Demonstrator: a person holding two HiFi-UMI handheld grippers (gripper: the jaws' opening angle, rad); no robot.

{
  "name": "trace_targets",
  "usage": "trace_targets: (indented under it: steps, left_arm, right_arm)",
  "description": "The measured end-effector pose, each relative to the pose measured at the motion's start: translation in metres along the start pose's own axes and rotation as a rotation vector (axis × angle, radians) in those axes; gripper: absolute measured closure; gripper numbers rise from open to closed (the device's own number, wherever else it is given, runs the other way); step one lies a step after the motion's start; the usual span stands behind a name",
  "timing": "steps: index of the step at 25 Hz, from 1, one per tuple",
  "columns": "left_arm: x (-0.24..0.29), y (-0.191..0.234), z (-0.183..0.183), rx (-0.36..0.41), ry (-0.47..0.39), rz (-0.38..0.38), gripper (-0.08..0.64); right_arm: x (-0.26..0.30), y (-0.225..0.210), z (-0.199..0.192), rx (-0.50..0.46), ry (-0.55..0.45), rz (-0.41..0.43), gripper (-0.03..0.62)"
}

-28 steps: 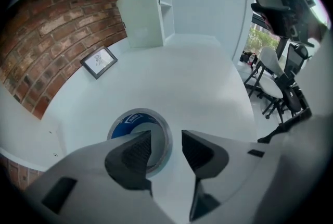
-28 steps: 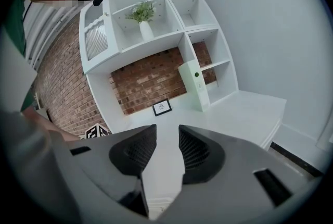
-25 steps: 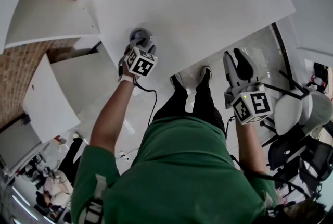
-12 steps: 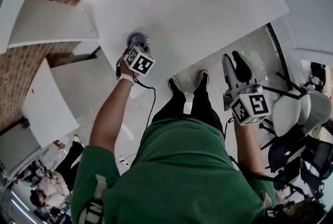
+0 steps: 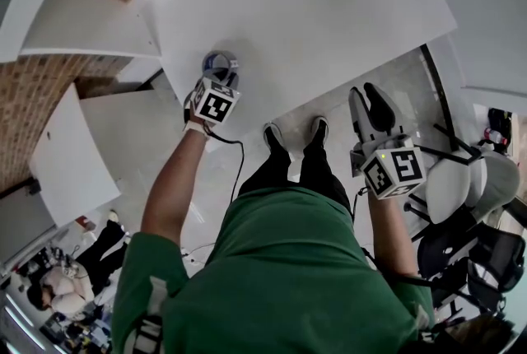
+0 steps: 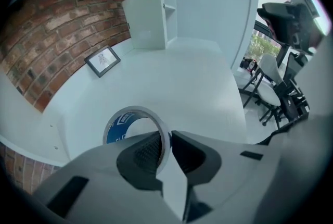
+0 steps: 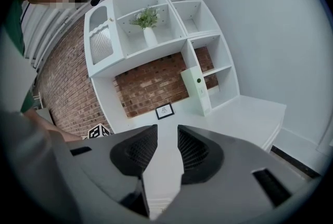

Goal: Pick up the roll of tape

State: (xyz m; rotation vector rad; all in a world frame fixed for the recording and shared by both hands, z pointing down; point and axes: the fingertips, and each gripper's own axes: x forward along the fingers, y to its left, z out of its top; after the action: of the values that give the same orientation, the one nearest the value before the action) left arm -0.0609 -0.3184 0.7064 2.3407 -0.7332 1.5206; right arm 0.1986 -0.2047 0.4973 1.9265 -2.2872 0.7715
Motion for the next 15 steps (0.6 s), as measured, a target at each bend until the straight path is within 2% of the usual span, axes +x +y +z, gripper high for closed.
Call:
trace_targets:
  steps: [5, 15]
  left_arm:
    - [-0.022, 0.000, 0.006, -0.083, -0.085, -0.007, 0.488]
    - [-0.080, -0.010, 0.037, -0.269, -0.335, -0.042, 0.488]
  right_arm:
    - [0.001, 0.014, 0.004, -0.018, -0.002, 0.027, 0.459]
    - [-0.004, 0.036, 0.017, -0.054, -0.012, 0.074, 0.462]
